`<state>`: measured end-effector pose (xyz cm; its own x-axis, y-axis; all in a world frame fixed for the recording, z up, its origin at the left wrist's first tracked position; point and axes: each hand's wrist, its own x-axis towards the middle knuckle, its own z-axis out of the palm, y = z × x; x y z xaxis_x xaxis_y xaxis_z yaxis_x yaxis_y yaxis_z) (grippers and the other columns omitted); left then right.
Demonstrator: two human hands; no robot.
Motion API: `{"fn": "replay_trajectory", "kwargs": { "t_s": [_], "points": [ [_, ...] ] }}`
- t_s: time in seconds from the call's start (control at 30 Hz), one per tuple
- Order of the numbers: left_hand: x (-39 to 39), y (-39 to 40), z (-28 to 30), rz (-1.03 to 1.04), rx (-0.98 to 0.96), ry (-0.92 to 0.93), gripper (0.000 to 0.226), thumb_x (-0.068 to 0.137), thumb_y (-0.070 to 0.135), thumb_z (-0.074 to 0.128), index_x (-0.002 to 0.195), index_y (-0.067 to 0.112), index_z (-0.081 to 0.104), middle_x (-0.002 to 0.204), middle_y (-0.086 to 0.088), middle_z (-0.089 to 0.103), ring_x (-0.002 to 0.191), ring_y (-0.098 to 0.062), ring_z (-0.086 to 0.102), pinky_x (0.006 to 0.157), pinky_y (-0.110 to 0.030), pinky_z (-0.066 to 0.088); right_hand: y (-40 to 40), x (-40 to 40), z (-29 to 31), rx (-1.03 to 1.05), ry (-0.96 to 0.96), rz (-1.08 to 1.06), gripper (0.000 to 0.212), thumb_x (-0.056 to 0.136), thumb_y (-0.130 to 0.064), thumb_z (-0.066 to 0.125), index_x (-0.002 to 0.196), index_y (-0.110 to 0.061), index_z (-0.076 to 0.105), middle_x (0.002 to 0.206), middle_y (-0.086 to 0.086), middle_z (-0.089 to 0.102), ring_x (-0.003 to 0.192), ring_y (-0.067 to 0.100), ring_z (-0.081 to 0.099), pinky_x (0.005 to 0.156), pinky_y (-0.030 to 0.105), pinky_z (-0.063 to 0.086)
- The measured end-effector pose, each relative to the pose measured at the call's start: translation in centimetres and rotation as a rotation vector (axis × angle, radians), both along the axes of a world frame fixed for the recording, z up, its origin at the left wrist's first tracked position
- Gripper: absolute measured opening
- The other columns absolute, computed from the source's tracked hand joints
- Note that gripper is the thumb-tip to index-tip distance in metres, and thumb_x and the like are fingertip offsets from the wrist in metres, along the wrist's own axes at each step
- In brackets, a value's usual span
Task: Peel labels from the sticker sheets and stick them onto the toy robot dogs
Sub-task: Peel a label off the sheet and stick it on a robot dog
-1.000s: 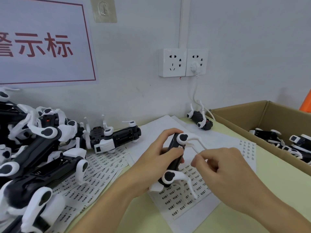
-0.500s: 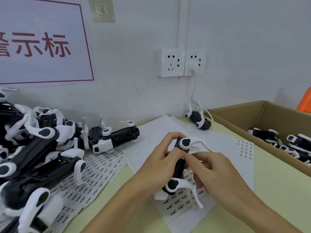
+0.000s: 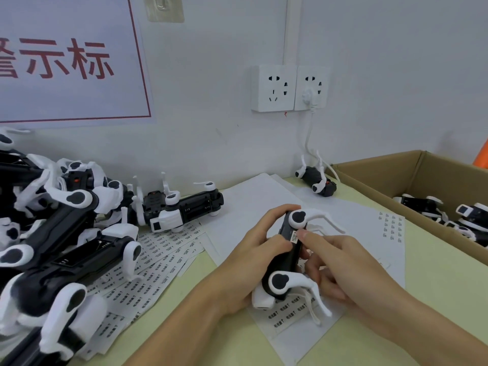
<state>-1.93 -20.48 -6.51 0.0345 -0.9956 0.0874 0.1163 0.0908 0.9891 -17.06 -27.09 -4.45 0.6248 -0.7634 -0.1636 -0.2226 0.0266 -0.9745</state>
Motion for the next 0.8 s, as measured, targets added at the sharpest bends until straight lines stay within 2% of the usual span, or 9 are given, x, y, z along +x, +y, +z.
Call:
{"fn": "replay_trajectory", "kwargs": {
  "t_s": [0.1,0.17,0.27,0.33,0.47,0.6,0.7,0.8],
  "points": [
    [0.09,-0.11,-0.22,0.018,0.0,0.007,0.055,0.083,0.019,0.049,0.132,0.041,0.055,0.099,-0.006,0.069,0.077,-0.022,0.06,0.066,-0.028,0.05,-0.01,0.05,-0.19,0.023,-0.005,0.018,0.042,0.095,-0.04,0.057,0.067,-0.009,0.053,0.048,0.002,0.047,0.036,0.013,0.024,0.038,0.019,0.023],
    [0.22,-0.16,-0.39,0.019,-0.007,0.022,0.054,0.084,0.019,0.049,0.133,0.04,0.055,0.103,-0.009,0.068,0.082,-0.025,0.059,0.07,-0.03,0.049,0.08,0.17,-0.32,0.043,-0.032,0.031,0.038,0.09,-0.044,0.059,0.071,-0.011,0.059,0.053,0.005,0.05,0.036,0.014,0.026,0.036,0.018,0.023],
    [0.23,-0.08,-0.4,-0.001,-0.024,0.028,0.052,0.085,0.017,0.05,0.132,0.04,0.057,0.089,-0.007,0.067,0.069,-0.019,0.06,0.063,-0.024,0.049,0.21,0.28,-0.45,0.033,-0.053,0.05,0.038,0.084,-0.054,0.062,0.058,-0.026,0.066,0.058,0.006,0.051,0.037,0.014,0.028,0.036,0.018,0.024],
    [0.23,-0.04,-0.39,-0.006,-0.033,0.024,0.052,0.086,0.016,0.05,0.131,0.04,0.058,0.078,-0.004,0.065,0.063,-0.016,0.059,0.059,-0.023,0.048,0.12,0.27,-0.54,0.03,-0.071,0.062,0.042,0.085,-0.053,0.062,0.054,-0.026,0.063,0.059,0.007,0.051,0.037,0.013,0.028,0.036,0.018,0.025],
    [0.24,-0.04,-0.37,-0.015,-0.044,0.032,0.052,0.085,0.015,0.051,0.13,0.039,0.059,0.081,-0.01,0.063,0.065,-0.019,0.06,0.06,-0.023,0.05,-0.15,0.19,-0.72,0.05,-0.111,0.082,0.041,0.087,-0.048,0.064,0.053,-0.024,0.06,0.06,0.008,0.052,0.037,0.012,0.028,0.035,0.016,0.024],
    [0.23,-0.04,-0.42,-0.013,-0.041,0.035,0.052,0.086,0.014,0.05,0.132,0.038,0.058,0.078,-0.008,0.065,0.064,-0.018,0.061,0.06,-0.023,0.05,-0.44,0.0,-0.84,0.082,-0.131,0.11,0.035,0.087,-0.04,0.065,0.059,-0.021,0.061,0.062,0.006,0.052,0.039,0.012,0.03,0.035,0.017,0.022],
    [0.4,-0.11,-0.5,0.02,-0.032,0.05,0.052,0.084,0.018,0.053,0.131,0.04,0.059,0.096,-0.016,0.062,0.077,-0.027,0.057,0.073,-0.035,0.046,-0.4,0.0,-0.91,0.081,-0.134,0.159,0.029,0.085,-0.039,0.068,0.062,-0.021,0.064,0.063,0.005,0.052,0.04,0.013,0.033,0.035,0.018,0.023],
    [0.39,-0.14,-0.61,0.033,-0.029,0.05,0.054,0.083,0.018,0.052,0.132,0.041,0.058,0.098,-0.019,0.056,0.084,-0.032,0.048,0.079,-0.044,0.037,-0.23,0.22,-0.96,0.073,-0.121,0.124,0.036,0.079,-0.052,0.069,0.057,-0.025,0.062,0.062,0.004,0.051,0.039,0.013,0.033,0.035,0.019,0.024]
  ]
}}
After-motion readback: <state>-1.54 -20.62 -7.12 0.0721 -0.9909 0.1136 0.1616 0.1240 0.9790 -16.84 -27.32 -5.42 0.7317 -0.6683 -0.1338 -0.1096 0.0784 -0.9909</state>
